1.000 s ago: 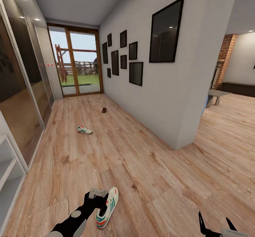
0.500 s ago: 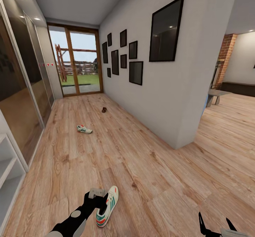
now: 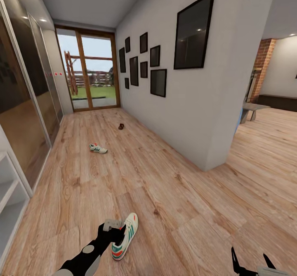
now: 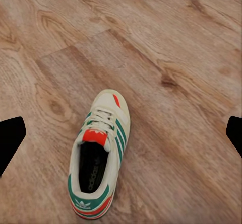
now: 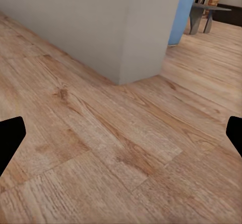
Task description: Pick up the two gym shoes and the two sandals from the corridor floor and place them onto the hallstand (shoe rack) in the corridor, making sure they are on the rack and not on the floor. Arrange them so the two gym shoes are next to each other and the two sandals are next to each other.
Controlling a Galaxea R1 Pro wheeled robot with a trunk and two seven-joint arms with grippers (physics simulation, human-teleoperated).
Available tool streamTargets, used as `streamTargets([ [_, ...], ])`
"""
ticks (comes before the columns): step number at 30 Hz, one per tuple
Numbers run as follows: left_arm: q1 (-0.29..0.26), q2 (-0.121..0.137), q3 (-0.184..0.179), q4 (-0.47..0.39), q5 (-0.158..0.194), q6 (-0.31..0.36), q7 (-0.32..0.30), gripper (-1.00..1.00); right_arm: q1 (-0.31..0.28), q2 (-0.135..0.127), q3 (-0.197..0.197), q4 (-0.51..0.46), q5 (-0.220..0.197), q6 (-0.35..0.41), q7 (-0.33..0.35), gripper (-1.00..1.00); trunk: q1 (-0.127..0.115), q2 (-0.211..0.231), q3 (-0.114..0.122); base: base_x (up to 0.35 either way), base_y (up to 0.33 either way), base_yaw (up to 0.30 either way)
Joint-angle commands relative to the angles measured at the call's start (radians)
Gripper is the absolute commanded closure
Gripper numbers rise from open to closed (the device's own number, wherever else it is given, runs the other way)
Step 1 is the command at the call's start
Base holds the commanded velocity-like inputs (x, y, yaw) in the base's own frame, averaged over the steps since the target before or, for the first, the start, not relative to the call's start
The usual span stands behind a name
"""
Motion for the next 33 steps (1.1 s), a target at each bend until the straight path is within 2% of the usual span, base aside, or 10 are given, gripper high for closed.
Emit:
streamTargets([
  [1,-0.001,0.0,-0.005,0.001,0.001,-0.004,0.001,-1.0,0.0,0.0,0.001,-0.001,-0.003,-0.002,-0.002,-1.0,0.004,-0.008,-0.004,0.0,0.0,0.0],
  [3,-0.001,0.0,-0.005,0.001,0.001,-0.004,0.0,-1.0,0.0,0.0,0.001,-0.001,-0.002,-0.002,-0.002,-1.0,0.011,-0.022,-0.01,0.0,0.0,0.0],
  [13,-0.001,0.0,-0.005,0.001,0.001,-0.004,0.0,-1.0,0.0,-0.007,-0.002,-0.001,-0.001,0.0,0.0,-1.0,0.011,-0.022,-0.01,0.0,0.0,0.0],
  [15,-0.001,0.0,-0.005,0.001,0.001,-0.004,0.0,-1.0,0.0,-0.01,-0.01,-0.001,-0.001,0.0,0.001,-1.0,0.011,-0.022,-0.01,0.0,0.0,0.0],
  [21,-0.001,0.0,-0.004,0.001,0.001,-0.004,0.0,-1.0,0.0,-0.013,-0.053,-0.001,0.002,0.003,0.006,-1.0,0.034,-0.064,-0.029,0.0,0.0,0.0],
  [25,-0.001,0.0,-0.003,0.001,0.001,-0.004,0.0,-1.0,0.0,-0.014,-0.057,0.0,0.002,0.003,0.007,-1.0,0.05,-0.092,-0.042,0.0,0.0,0.0],
  [33,-0.001,0.0,-0.004,0.001,0.001,-0.004,0.001,-1.0,0.0,-0.013,-0.06,0.014,0.006,0.003,0.009,-1.0,0.05,-0.092,-0.042,0.0,0.0,0.0],
])
